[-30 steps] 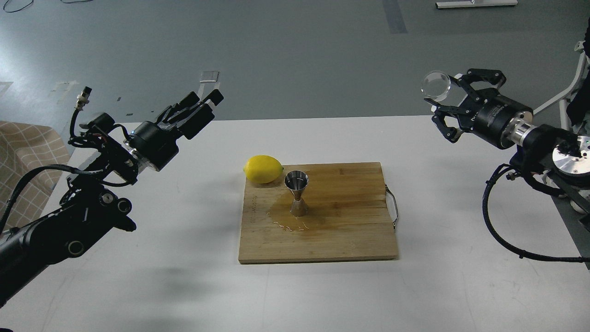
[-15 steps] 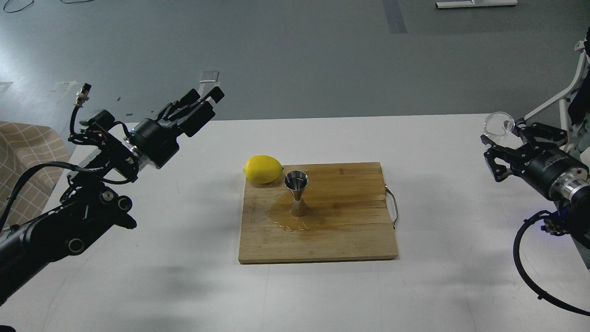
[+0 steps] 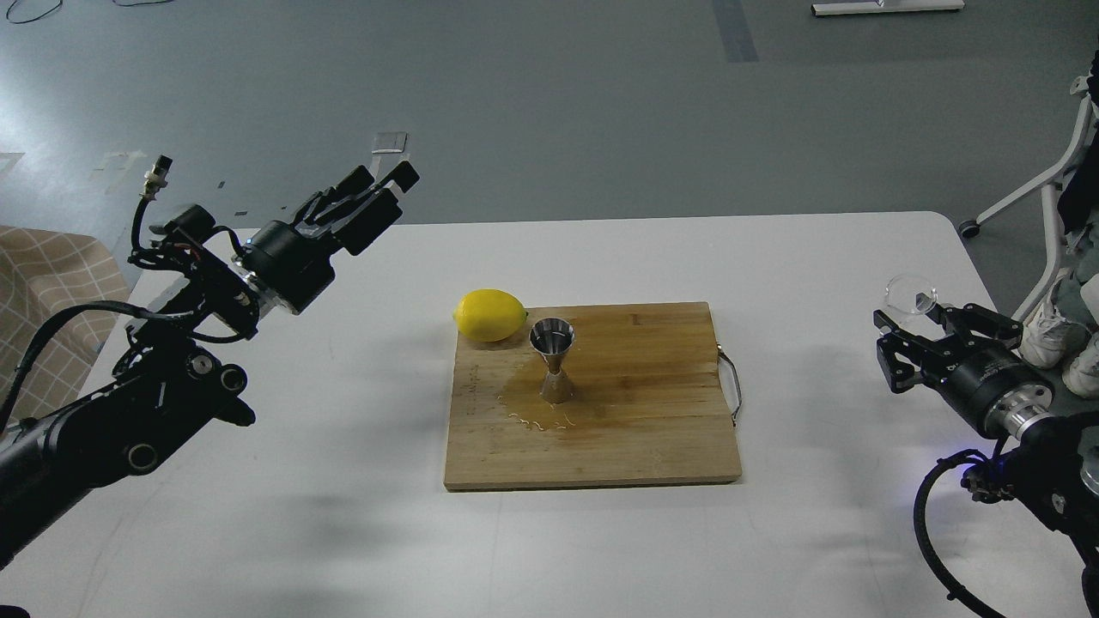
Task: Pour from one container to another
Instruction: 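Lower the glass cup onto the table beside the board with the right gripper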
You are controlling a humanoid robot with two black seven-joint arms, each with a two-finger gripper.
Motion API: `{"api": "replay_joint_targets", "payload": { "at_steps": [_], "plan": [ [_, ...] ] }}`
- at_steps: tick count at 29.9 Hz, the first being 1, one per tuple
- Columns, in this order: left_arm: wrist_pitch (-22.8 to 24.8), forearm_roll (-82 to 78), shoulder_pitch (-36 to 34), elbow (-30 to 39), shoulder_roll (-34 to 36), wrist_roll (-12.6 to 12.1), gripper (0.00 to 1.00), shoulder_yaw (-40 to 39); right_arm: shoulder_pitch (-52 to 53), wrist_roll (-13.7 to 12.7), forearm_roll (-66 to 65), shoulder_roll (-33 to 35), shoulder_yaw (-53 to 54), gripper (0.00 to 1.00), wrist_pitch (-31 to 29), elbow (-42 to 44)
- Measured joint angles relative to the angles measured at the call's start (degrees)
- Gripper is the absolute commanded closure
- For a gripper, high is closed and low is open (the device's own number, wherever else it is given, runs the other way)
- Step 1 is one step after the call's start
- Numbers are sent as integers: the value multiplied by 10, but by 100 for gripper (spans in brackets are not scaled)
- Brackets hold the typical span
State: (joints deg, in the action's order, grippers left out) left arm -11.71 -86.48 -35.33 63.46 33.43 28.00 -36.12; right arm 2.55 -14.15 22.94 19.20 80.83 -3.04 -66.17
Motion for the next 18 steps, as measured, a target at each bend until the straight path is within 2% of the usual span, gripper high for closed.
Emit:
{"api": "replay_joint_targets", "payload": {
  "at_steps": [18],
  "plan": [
    [0,0,-2,1,2,0,2,1,-10,1,-3,-46,7,72,2,17]
  ]
}}
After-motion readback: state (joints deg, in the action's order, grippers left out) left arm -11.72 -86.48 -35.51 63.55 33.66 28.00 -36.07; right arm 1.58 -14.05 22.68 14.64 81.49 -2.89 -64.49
